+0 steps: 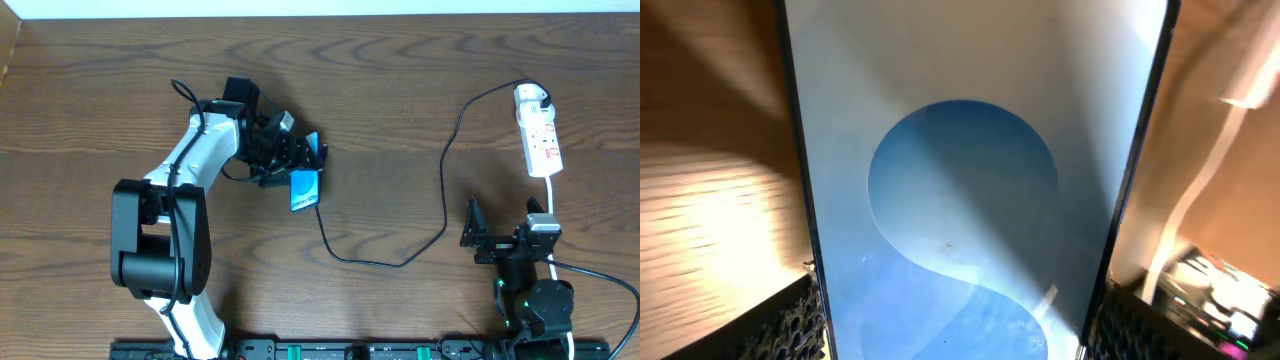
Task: Plug charger to phone and switch on socket
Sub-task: 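Lift the phone with the left gripper and tilt it rightward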
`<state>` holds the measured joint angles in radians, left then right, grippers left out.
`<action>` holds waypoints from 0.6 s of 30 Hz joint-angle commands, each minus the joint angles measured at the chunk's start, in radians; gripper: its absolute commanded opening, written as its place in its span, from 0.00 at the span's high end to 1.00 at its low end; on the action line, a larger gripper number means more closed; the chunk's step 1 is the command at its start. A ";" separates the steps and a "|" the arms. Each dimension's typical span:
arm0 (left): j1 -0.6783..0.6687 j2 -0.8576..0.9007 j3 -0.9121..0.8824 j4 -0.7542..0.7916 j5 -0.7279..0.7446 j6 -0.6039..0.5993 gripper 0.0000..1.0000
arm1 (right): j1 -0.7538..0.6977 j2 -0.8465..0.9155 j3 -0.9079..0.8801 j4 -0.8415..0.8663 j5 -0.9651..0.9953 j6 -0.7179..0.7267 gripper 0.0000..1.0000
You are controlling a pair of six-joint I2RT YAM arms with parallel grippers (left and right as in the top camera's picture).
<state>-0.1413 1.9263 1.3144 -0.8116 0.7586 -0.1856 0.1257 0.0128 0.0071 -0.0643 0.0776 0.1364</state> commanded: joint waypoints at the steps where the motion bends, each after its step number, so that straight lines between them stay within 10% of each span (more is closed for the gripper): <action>1: -0.004 -0.034 0.003 0.013 0.200 -0.012 0.29 | -0.006 -0.003 -0.002 -0.003 -0.002 -0.003 0.01; 18: -0.004 -0.034 0.004 0.145 0.380 -0.248 0.30 | -0.006 -0.003 -0.002 -0.003 -0.002 -0.003 0.01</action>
<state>-0.1413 1.9263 1.3140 -0.6823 1.0779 -0.3408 0.1257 0.0128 0.0071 -0.0639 0.0780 0.1364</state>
